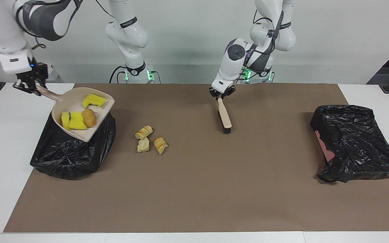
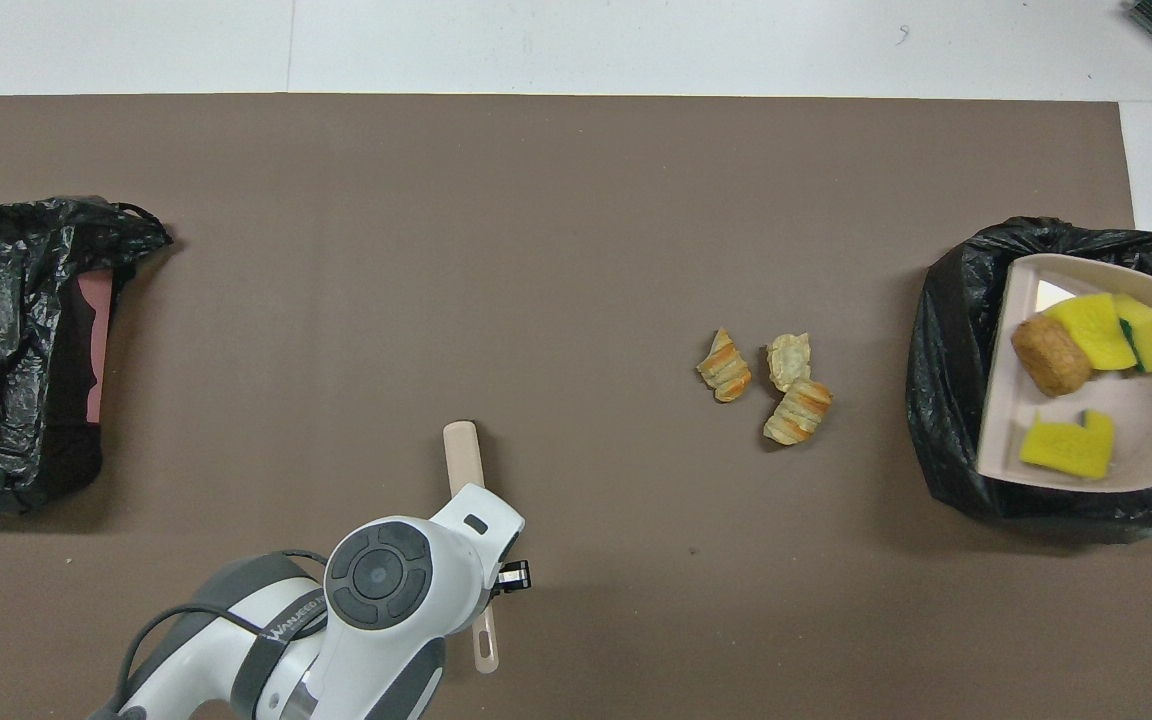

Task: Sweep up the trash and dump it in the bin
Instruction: 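Carry the dustpan to the nearer black bag with the right gripper, then tip the dustpan into the bag while the left gripper drops the brush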

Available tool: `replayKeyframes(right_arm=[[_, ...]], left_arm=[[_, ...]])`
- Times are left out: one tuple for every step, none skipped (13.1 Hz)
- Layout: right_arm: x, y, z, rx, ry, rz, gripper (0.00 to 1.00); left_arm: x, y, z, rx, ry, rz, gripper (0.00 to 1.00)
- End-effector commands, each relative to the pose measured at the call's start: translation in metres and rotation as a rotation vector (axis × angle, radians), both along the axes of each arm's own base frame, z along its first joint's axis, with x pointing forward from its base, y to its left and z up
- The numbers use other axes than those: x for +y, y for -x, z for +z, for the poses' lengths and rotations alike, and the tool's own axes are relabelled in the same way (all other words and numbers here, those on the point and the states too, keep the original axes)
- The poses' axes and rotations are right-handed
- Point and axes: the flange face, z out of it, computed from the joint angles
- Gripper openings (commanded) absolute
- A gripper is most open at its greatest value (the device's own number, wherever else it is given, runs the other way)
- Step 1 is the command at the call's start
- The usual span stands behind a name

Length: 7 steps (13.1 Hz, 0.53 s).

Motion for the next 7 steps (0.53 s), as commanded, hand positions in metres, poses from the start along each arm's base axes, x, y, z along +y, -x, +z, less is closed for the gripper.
replayKeyframes(right_arm=[[-0.018,-0.003,-0.002,0.049,0.158,0.179,0.00],[-0.016,-0.008,0.000,0.092,0.252,0.253,0.00],[-0.007,-0.013,-0.001,0.110,0.297,0.330,0.00],[0.000,-0.018,-0.003,0.102,0.321,0.383,0.00],[0.002,-0.020,-0.003,0.101,0.340,0.402,0.00],[0.008,-0.025,-0.008,0.114,0.361,0.422,0.00],[0.009,-0.030,-0.014,0.121,0.373,0.432,0.00]], left_arm=[[0.016,-0.040,0.014,-0.036,0.023,0.029,1.00],[0.026,-0.056,0.021,-0.055,0.040,0.019,1.00],[0.036,-0.072,0.029,-0.075,0.057,0.015,1.00],[0.050,-0.092,0.038,-0.097,0.070,0.027,1.00],[0.061,-0.105,0.045,-0.116,0.081,0.028,1.00],[0.073,-0.122,0.057,-0.143,0.095,0.039,1.00],[0.085,-0.137,0.066,-0.151,0.100,0.056,1.00]])
